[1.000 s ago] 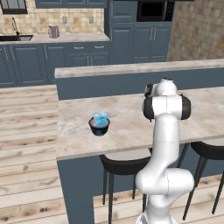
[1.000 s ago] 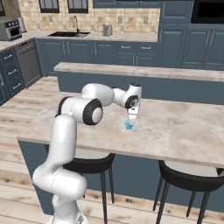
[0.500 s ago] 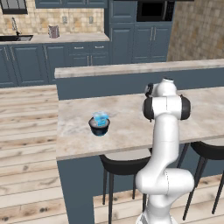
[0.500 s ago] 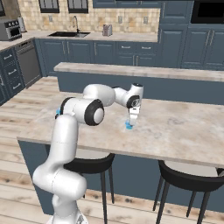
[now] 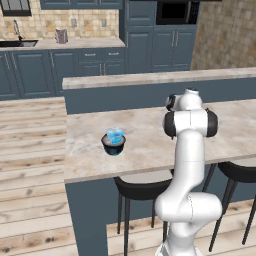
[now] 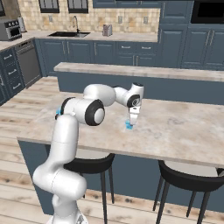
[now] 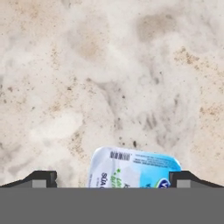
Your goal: Stack the yogurt containers by placing the smaller containers on top of the larger containers.
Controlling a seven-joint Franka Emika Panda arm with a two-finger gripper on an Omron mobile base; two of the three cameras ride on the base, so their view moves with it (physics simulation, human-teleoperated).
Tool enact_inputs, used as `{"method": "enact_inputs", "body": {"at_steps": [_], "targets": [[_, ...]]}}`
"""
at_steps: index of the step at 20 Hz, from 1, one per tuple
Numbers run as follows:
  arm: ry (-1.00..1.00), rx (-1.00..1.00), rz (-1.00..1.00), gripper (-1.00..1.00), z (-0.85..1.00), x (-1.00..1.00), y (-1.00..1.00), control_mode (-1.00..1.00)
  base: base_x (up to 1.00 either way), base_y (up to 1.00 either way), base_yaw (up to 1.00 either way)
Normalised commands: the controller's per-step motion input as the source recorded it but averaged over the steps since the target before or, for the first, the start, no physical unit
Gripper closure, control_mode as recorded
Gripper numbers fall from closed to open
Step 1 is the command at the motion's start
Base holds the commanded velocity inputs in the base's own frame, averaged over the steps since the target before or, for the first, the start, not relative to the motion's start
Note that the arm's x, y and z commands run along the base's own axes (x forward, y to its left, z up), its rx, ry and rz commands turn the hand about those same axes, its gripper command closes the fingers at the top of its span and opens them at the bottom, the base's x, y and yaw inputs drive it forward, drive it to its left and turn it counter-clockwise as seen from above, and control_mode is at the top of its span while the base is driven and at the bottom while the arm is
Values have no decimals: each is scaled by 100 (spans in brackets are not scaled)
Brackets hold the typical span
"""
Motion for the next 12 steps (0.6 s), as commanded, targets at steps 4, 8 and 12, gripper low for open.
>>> {"method": "enact_inputs", "body": {"at_steps": [4, 8, 12], "targets": [[0, 0, -1, -100, 0, -10, 2, -100, 0, 0, 0], [-1, 0, -3, -100, 0, -12, 3, -100, 0, 0, 0], [-4, 0, -4, -100, -3, -18, 9, -100, 0, 0, 0]]}}
